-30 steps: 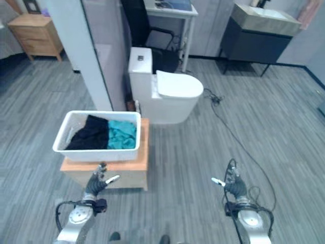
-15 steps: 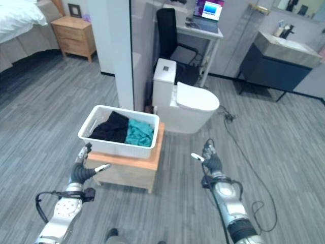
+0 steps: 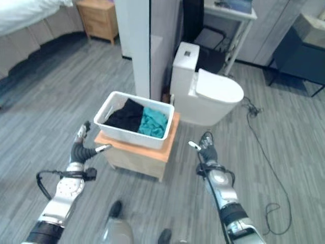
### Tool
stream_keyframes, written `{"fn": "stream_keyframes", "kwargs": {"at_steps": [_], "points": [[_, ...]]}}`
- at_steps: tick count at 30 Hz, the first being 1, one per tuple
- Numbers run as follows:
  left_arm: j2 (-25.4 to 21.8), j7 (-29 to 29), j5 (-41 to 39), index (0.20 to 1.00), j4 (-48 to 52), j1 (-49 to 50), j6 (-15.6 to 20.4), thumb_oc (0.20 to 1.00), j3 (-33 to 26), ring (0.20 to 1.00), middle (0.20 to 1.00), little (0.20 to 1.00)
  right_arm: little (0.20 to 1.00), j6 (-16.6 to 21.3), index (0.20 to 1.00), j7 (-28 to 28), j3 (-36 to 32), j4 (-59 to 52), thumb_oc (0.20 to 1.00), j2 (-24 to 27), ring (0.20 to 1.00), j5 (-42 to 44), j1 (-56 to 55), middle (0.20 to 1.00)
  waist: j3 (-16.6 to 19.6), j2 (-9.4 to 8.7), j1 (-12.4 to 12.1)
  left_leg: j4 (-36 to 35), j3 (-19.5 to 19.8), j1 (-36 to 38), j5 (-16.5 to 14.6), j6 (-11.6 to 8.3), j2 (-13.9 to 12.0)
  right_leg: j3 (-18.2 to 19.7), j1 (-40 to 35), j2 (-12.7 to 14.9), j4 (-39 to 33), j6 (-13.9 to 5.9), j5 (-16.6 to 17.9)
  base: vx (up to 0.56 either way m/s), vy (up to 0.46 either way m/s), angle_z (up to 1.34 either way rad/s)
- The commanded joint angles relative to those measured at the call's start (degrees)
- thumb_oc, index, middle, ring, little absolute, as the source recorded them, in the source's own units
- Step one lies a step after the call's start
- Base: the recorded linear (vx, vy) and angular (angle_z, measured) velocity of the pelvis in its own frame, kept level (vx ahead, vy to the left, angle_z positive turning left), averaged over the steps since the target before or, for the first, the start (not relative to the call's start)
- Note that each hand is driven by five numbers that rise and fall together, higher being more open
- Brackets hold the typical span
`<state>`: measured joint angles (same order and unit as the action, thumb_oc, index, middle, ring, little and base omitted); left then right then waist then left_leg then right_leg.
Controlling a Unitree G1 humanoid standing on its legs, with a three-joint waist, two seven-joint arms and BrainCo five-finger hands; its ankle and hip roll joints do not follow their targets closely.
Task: Grab the laundry basket,head to the washer,open it,put in the laundry and shut it.
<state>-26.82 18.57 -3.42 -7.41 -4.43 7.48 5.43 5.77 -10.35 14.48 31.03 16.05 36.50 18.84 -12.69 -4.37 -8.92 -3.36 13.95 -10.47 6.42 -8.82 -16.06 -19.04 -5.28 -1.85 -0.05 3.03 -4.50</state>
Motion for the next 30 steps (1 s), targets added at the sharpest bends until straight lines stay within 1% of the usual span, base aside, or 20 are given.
{"fn": "stream_keyframes", "kwargs": {"at_steps": [1,2,3,5,6,7,8,10,11,12,13,14,16,18,19,21,25,26,27,30], "points": [[-1.02,1.43,1.59,1.0,1.69,-1.43,3.46,1.0,0.22,1.0,1.0,1.0,1.0,1.43,1.0,-0.82,-0.74,-0.73,1.0,2.12,1.0,1.16,3.36,1.0,4.8,1.46,-0.14,-0.6,0.85,-0.72,1.08,0.09,0.3,6.77,-3.82,4.23,5.46,-3.42,-7.07,0.23,0.322,-0.53],[-1.02,1.44,1.59,1.0,1.68,-1.45,3.46,1.0,0.24,1.0,1.0,1.0,1.0,1.42,1.0,-0.83,-0.75,-0.73,1.0,2.12,1.0,1.16,3.35,1.0,4.75,1.45,-0.2,-0.59,0.79,-0.65,1.06,0.1,0.31,6.82,-3.87,4.25,5.45,-3.43,-7.06,0.47,0.729,-0.82],[-0.76,0.55,1.99,1.0,0.58,-2.57,2.99,1.0,1.71,1.0,1.0,1.0,1.0,0.18,1.0,-0.6,-1.86,-1.84,1.0,2.39,1.0,-1.8,1.63,1.0,6.06,2.3,0.67,3.53,-0.26,0.33,-1.05,0.98,2.97,7.8,-5.41,8.32,6.54,-5.58,-6.34,0.41,0.701,-0.81],[-1.43,0.64,3.36,1.0,-0.85,-4.5,2.34,1.0,2.87,1.0,1.0,1.0,1.0,-0.82,1.0,-0.65,-3.19,-2.9,1.0,2.48,1.0,-4.17,-0.39,1.0,6.79,1.53,0.62,8.05,-2.3,0.69,-4.17,3.02,7.55,8.48,-5.27,13.57,8.44,-8.62,-1.5,0.43,0.802,-0.38],[-2.15,0.54,3.93,1.0,-0.91,-5.59,1.91,1.0,3.0,1.0,1.0,1.0,1.0,-1.62,1.0,-0.87,-3.67,-3.18,1.0,2.23,1.0,-6.4,-1.06,1.0,7.41,1.44,1.19,7.59,-4.8,3.1,-5.76,5.41,9.44,9.31,-3.21,17.18,11.8,-9.43,3.42,0.24,0.511,0.01],[-2.17,0.55,3.93,1.0,-0.94,-5.62,1.92,1.0,3.01,1.0,1.0,1.0,1.0,-1.67,1.0,-0.9,-3.69,-3.25,1.0,2.19,1.0,-6.45,-1.09,1.0,7.41,1.25,0.85,7.49,-5.23,3.23,-5.74,5.57,9.59,9.76,-2.96,17.46,11.95,-9.58,3.43,0.18,0.491,-0.17],[-2.58,0.96,4.11,1.0,-1.0,-6.41,1.7,1.0,3.01,1.0,1.0,1.0,1.0,-1.85,1.0,-1.45,-3.63,-2.94,1.0,1.87,1.0,-7.88,-0.73,1.0,7.7,1.32,0.55,6.48,-7.33,4.69,-6.33,6.99,10.44,9.48,-1.16,19.56,13.78,-9.78,6.11,0.06,0.34,-0.37],[-3.78,1.33,4.33,1.0,-0.28,-7.11,1.21,1.0,1.85,1.0,1.0,1.0,1.0,-2.52,1.0,-1.85,-2.98,-1.55,1.0,1.43,1.0,-10.15,1.3,1.0,7.64,1.96,-0.2,5.64,-10.38,6.46,-7.58,8.66,11.71,5.24,1.53,22.72,16.05,-9.55,9.67,0.06,0.438,-0.87],[-3.98,1.73,4.22,1.0,-0.2,-7.43,1.07,1.0,1.03,1.0,1.0,1.0,1.0,-2.44,1.0,-2.0,-2.55,-0.65,1.0,0.88,1.0,-10.89,2.38,1.0,7.67,2.55,-0.83,5.26,-12.1,7.19,-8.06,8.92,11.81,1.2,2.48,23.91,16.98,-9.88,10.04,0.03,0.267,-1.38],[-4.0,1.73,4.22,1.0,-0.2,-7.47,1.05,1.0,0.96,1.0,1.0,1.0,1.0,-2.39,1.0,-2.01,-2.51,-0.53,1.0,0.85,1.0,-10.91,2.53,1.0,7.59,2.5,-0.8,5.17,-12.14,7.27,-8.05,8.97,11.87,1.23,2.48,23.99,17.03,-9.93,10.01,0.02,0.228,-1.27],[-4.26,2.09,4.38,1.0,0.02,-7.52,0.76,1.0,0.17,1.0,1.0,1.0,1.0,-2.92,1.0,-2.17,-1.93,0.25,1.0,0.16,1.0,-11.27,3.39,1.0,7.65,2.83,-1.19,4.62,-13.18,7.98,-8.24,9.32,12.23,-1.75,2.9,24.33,17.36,-10.21,10.19,0.03,0.229,-0.92],[-4.56,2.14,4.88,1.0,0.98,-6.89,0.28,1.0,-1.67,1.0,1.0,1.0,1.0,-3.79,1.0,-1.83,-0.61,1.55,1.0,-0.65,1.0,-12.15,4.89,1.0,6.9,3.28,-1.02,3.18,-14.61,9.85,-8.26,9.82,12.72,-3.75,3.39,22.88,16.79,-10.68,9.05,0.03,0.264,-0.43],[-4.6,1.46,5.15,1.0,1.43,-6.33,-0.1,1.0,-3.09,1.0,1.0,1.0,1.0,-4.45,1.0,-1.36,0.43,2.35,1.0,-1.16,1.0,-13.42,5.33,1.0,6.58,3.27,-1.18,1.95,-15.46,11.14,-8.44,10.04,13.36,-3.54,3.09,20.82,13.73,-10.9,7.19,0.03,0.154,-0.51],[-4.67,1.57,6.26,1.0,0.96,-6.06,-1.17,1.0,-4.4,1.0,1.0,1.0,1.0,-5.08,1.0,-1.53,0.48,2.97,1.0,-1.7,1.0,-14.81,5.35,1.0,6.77,2.58,-1.55,0.69,-16.06,11.87,-8.55,10.05,14.65,-4.17,1.19,21.02,8.76,-12.23,9.03,0.03,0.06,-0.3],[-4.66,0.73,6.34,1.0,0.66,-6.38,-2.01,1.0,-4.93,1.0,1.0,1.0,1.0,-6.22,1.0,-1.61,0.59,1.83,1.0,-1.14,1.0,-17.64,4.71,1.0,7.09,2.22,-1.64,-1.07,-16.26,12.08,-7.98,9.77,14.85,-2.53,0.93,20.21,6.23,-12.26,8.43,0.01,0.023,-0.05],[-4.69,-1.23,4.53,1.0,0.8,-6.26,-2.51,1.0,-5.44,1.0,1.0,1.0,1.0,-7.06,1.0,-1.53,0.41,1.59,1.0,-0.6,1.0,-19.64,4.91,1.0,7.74,2.1,-1.88,-1.45,-16.54,11.69,-7.79,9.72,14.95,-3.0,0.79,20.51,4.71,-12.7,9.44,0.03,0.008,-0.06],[-5.86,-7.09,-5.08,1.0,-0.71,-6.9,-5.03,1.0,-4.8,1.0,1.0,1.0,1.0,-10.23,1.0,-1.02,-1.05,0.28,1.0,0.89,1.0,-24.2,3.27,1.0,8.92,1.91,-1.49,-1.64,-15.44,10.53,-7.8,9.37,14.89,-5.48,-0.83,20.28,1.8,-13.55,9.98,0.05,-0.032,-0.05],[-6.3,-7.56,-6.04,1.0,-1.64,-7.76,-5.81,1.0,-4.2,1.0,1.0,1.0,1.0,-10.92,1.0,-0.79,-1.12,0.0,1.0,1.12,1.0,-25.09,2.81,1.0,9.08,1.87,-1.23,-1.64,-15.14,10.3,-7.76,9.31,14.84,-5.69,-1.03,20.09,1.39,-13.51,9.7,0.05,-0.074,0.39],[-7.55,-9.09,-6.78,1.0,-4.26,-10.61,-8.36,1.0,-2.28,1.0,1.0,1.0,1.0,-12.28,1.0,-0.48,-1.7,0.19,1.0,1.64,1.0,-26.46,2.07,1.0,8.99,1.7,-0.69,-1.64,-14.73,9.74,-7.51,8.95,14.53,-5.97,-1.46,19.47,0.76,-13.26,8.76,0.04,-0.058,0.39],[-8.22,-9.93,-7.44,1.0,-7.26,-14.88,-9.63,1.0,0.42,1.0,1.0,1.0,1.0,-13.1,1.0,-1.05,-2.57,1.22,1.0,2.18,1.0,-27.77,2.91,1.0,8.57,1.6,-0.11,-1.64,-14.22,8.26,-6.99,8.47,13.98,-6.64,-0.94,18.95,0.29,-13.0,7.83,-0.02,-0.08,0.29]]}}
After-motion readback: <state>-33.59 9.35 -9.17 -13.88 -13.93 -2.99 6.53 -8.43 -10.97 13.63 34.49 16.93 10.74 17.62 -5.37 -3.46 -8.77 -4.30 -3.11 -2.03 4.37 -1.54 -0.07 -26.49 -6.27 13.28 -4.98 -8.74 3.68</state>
